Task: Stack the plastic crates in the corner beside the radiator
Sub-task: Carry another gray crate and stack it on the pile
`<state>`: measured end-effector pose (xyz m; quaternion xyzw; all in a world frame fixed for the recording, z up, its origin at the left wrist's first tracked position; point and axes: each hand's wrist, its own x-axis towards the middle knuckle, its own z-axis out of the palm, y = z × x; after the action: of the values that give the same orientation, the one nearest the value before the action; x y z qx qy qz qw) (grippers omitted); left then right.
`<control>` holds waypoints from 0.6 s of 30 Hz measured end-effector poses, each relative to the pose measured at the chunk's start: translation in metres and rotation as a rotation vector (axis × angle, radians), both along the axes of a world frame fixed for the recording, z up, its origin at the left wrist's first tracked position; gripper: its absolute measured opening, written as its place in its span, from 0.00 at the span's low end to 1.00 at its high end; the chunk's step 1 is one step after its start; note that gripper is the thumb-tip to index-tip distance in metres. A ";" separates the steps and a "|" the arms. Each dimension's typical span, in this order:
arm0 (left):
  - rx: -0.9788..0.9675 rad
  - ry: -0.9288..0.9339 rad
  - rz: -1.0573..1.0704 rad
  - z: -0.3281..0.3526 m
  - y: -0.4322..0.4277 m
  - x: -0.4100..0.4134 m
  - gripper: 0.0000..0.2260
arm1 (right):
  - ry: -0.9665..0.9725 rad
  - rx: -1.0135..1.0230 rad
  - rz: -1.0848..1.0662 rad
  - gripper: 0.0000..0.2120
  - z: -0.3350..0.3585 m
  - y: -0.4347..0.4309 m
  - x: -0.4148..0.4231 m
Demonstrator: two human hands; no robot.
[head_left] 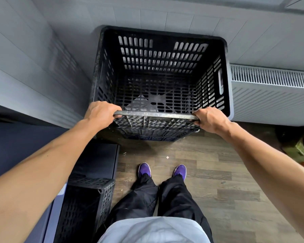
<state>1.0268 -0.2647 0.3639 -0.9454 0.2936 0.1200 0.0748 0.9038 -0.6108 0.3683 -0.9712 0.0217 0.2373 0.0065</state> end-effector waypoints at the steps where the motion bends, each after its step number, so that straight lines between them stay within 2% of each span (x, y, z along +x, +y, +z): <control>1: -0.007 0.000 0.002 0.000 -0.001 0.002 0.08 | -0.003 -0.001 -0.006 0.07 0.001 -0.001 0.002; 7: -0.025 0.000 0.020 0.008 -0.013 0.017 0.09 | -0.037 0.002 -0.030 0.09 0.011 -0.006 0.018; 12: 0.016 0.046 0.043 -0.002 0.004 -0.009 0.06 | -0.047 -0.015 0.025 0.08 0.004 0.006 -0.007; 18: -0.012 0.003 0.032 0.004 -0.007 0.003 0.06 | -0.101 -0.056 -0.004 0.08 0.007 0.000 0.000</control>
<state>1.0301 -0.2713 0.3675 -0.9503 0.2790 0.1210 0.0665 0.9035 -0.6105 0.3754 -0.9817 0.0301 0.1871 -0.0192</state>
